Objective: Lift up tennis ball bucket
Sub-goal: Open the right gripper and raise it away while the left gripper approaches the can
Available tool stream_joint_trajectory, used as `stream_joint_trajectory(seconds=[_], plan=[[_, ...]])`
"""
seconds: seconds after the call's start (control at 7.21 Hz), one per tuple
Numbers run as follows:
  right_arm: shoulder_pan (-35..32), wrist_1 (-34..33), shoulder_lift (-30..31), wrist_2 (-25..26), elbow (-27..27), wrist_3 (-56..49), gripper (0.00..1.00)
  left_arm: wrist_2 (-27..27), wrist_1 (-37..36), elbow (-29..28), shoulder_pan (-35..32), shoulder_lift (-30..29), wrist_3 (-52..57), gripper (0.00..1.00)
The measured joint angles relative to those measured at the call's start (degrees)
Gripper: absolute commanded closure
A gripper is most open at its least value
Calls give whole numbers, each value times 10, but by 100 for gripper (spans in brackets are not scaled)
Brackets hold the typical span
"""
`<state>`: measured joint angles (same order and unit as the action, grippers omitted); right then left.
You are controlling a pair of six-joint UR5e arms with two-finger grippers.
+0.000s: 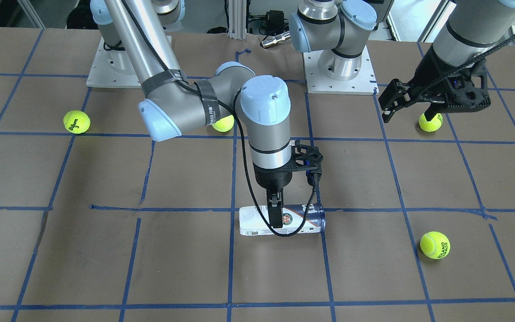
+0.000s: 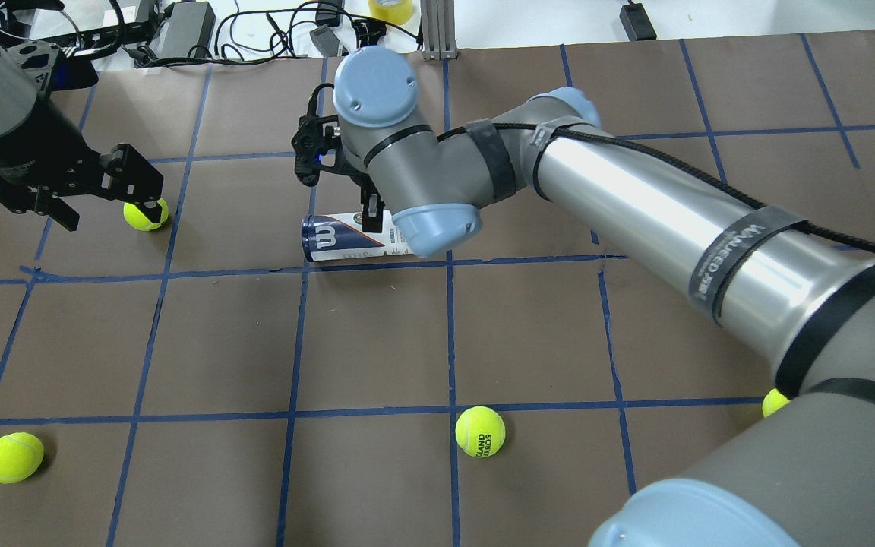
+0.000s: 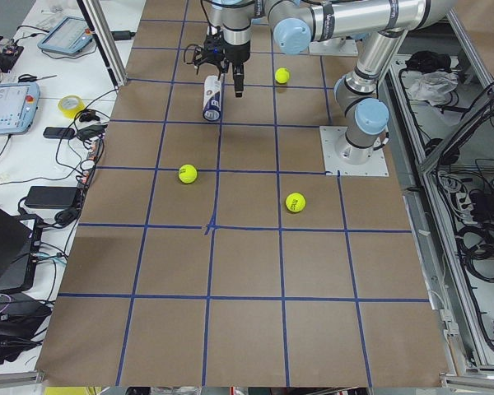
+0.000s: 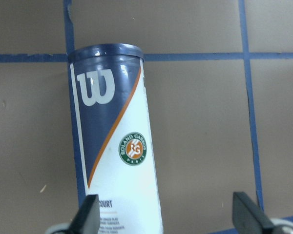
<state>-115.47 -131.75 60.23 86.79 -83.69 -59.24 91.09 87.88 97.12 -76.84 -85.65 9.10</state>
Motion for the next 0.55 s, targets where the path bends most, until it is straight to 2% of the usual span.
stream_joint_trajectory(seconds=[0.28,0.42,0.55], plan=[[62,86,64,-34,-1,-1,4,-5,-3,0,1,-5,1,0],[90,129,94,-41,-1,-1,4,-26,-11,2,1,-12,2,0],[119,170,121,-44,-1,0,4,-71,-34,11,1,-25,4,0]])
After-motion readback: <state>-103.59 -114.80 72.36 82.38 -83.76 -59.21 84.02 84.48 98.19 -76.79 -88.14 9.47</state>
